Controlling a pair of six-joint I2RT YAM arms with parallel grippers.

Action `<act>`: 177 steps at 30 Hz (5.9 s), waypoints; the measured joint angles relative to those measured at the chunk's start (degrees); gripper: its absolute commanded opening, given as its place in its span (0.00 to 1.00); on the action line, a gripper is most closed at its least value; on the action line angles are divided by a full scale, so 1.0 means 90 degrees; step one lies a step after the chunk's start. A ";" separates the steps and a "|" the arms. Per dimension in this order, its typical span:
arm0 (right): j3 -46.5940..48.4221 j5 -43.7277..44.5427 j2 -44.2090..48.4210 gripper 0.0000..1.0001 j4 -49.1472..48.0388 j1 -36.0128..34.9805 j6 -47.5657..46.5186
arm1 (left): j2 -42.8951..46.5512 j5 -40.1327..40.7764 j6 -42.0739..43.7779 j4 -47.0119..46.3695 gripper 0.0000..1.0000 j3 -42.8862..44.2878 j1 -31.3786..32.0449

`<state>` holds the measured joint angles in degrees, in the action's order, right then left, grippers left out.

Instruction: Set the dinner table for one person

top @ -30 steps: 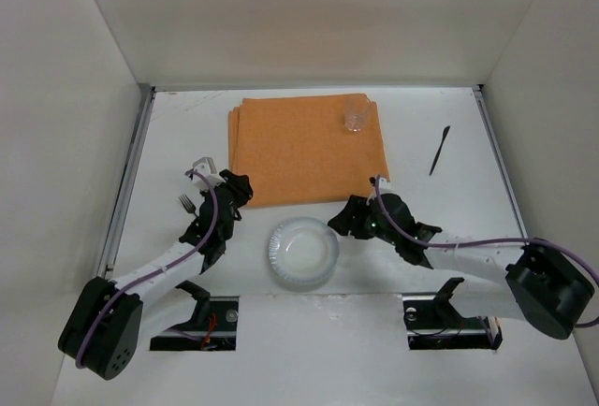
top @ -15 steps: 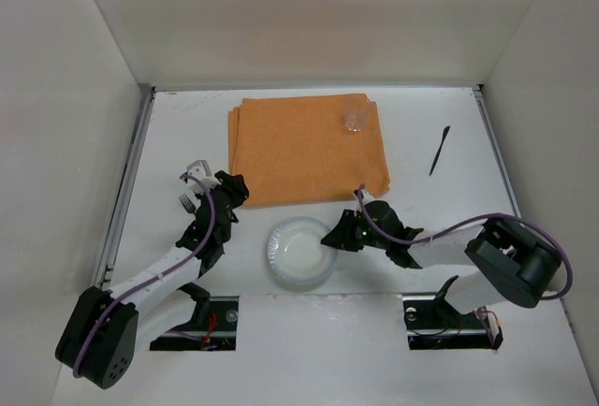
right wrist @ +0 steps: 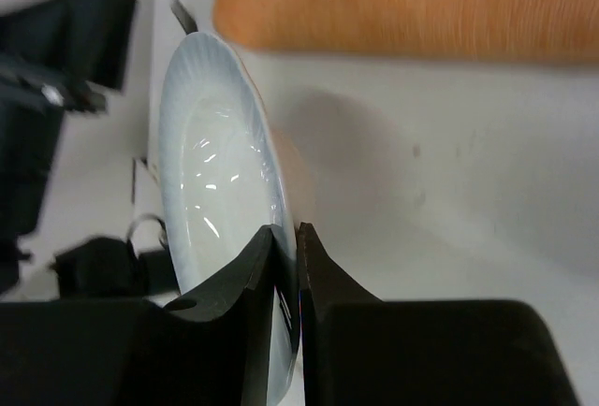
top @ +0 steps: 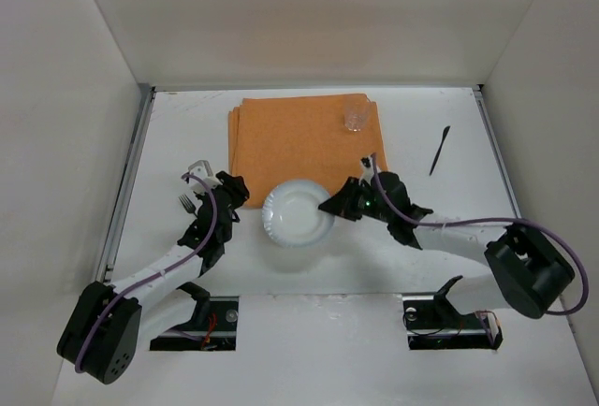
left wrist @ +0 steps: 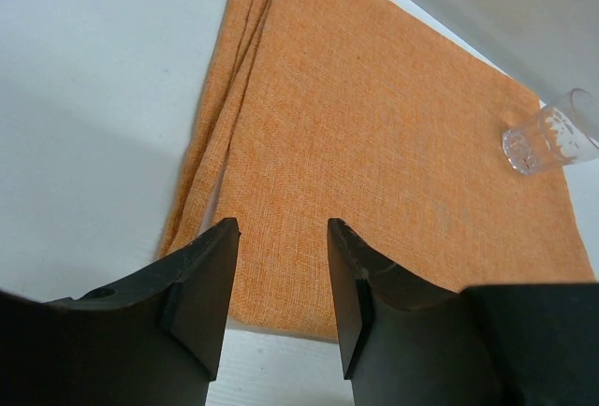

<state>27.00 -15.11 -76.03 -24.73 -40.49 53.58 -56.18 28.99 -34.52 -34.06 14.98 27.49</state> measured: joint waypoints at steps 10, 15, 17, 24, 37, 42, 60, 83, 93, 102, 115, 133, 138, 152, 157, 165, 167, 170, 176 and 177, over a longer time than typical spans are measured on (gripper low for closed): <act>0.2601 0.0313 -0.2181 0.13 -0.0202 0.1149 0.0049 | 0.0000 -0.0002 -0.0002 0.0000 0.41 -0.0002 -0.0075; 0.3288 0.0427 -0.3123 0.14 -0.0134 0.1331 0.0202 | -0.0073 -0.0007 -0.0005 -0.0002 0.41 -0.0002 -0.0107; 0.3478 0.0486 -0.3400 0.14 -0.0104 0.1375 0.0260 | -0.0087 -0.0005 -0.0005 -0.0002 0.41 -0.0002 -0.0109; 0.3810 0.0661 -0.4034 0.16 -0.0012 0.1435 0.0393 | -0.0121 -0.0007 -0.0007 -0.0017 0.41 -0.0002 -0.0109; 0.3920 0.0869 -0.4131 0.63 0.0160 0.1450 0.0350 | -0.0204 -0.0053 -0.0032 -0.0049 0.41 -0.0002 -0.0151; 0.3356 0.1069 -0.3458 0.65 0.0430 0.1452 0.0061 | -0.0204 -0.0053 -0.0049 -0.0049 0.41 -0.0002 -0.0148; 0.2951 0.4124 -0.1846 0.30 0.2329 0.4345 -0.2203 | -0.0189 -0.0175 -0.0134 -0.0049 0.37 -0.0002 0.0175; 0.4180 0.4286 -0.3490 0.32 0.3281 0.4711 -0.2766 | -0.0197 -0.0393 -0.0340 -0.0056 0.38 -0.0002 0.0015; 0.4838 0.4437 -0.3871 0.22 0.3757 0.4697 -0.2824 | -0.0197 -0.0510 -0.0391 -0.0100 0.38 -0.0024 -0.0155; 0.4913 0.4466 -0.3976 0.22 0.4046 0.4656 -0.2922 | -0.0117 -0.0585 -0.0437 -0.0097 0.38 -0.0114 -0.0342; 0.4673 0.4512 -0.3832 0.06 0.3830 0.4612 -0.3060 | -0.0066 -0.0704 -0.0508 -0.0097 0.38 -0.0129 -0.0440; 0.3427 0.4830 -0.1287 0.09 0.3954 0.1214 -0.3687 | -0.0085 -0.0712 -0.0527 -0.0097 0.38 -0.0129 -0.0430; 0.3334 0.4639 -0.1297 0.09 0.4206 0.0284 -0.3815 | -0.0119 -0.0716 -0.0551 -0.0100 0.38 -0.0129 -0.0430; 0.4551 0.4255 -0.3121 0.10 0.4177 0.0459 -0.4197 | -0.0131 -0.0724 -0.0556 -0.0100 0.38 -0.0129 -0.0427; 0.4964 0.4250 -0.3383 0.10 0.4170 0.0675 -0.4180 | -0.0228 -0.0726 -0.0573 -0.0112 0.38 -0.0129 -0.0427; 0.5340 0.4197 -0.3810 0.10 0.4187 0.0789 -0.3920 | -0.0270 -0.0726 -0.0597 -0.0131 0.38 -0.0129 -0.0430; 0.5362 0.4165 -0.3857 0.10 0.4238 0.0789 -0.3798 | -0.0318 -0.0729 -0.0597 -0.0146 0.38 -0.0129 -0.0427; 0.5404 0.4138 -0.3893 0.10 0.4274 0.0789 -0.3609 | -0.0350 -0.0731 -0.0600 -0.0146 0.38 -0.0129 -0.0427; 0.5608 0.4114 -0.4065 0.11 0.4284 0.0789 -0.3291 | -0.0352 -0.0731 -0.0600 -0.0160 0.38 -0.0129 -0.0425; 0.5646 0.4116 -0.4116 0.11 0.4286 0.0789 -0.3262 | -0.0352 -0.0731 -0.0600 -0.0165 0.38 -0.0129 -0.0425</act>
<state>77.82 21.93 -113.08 13.85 -33.39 24.23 -59.35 22.41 -39.92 -35.55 13.82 23.66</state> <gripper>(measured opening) 0.112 0.379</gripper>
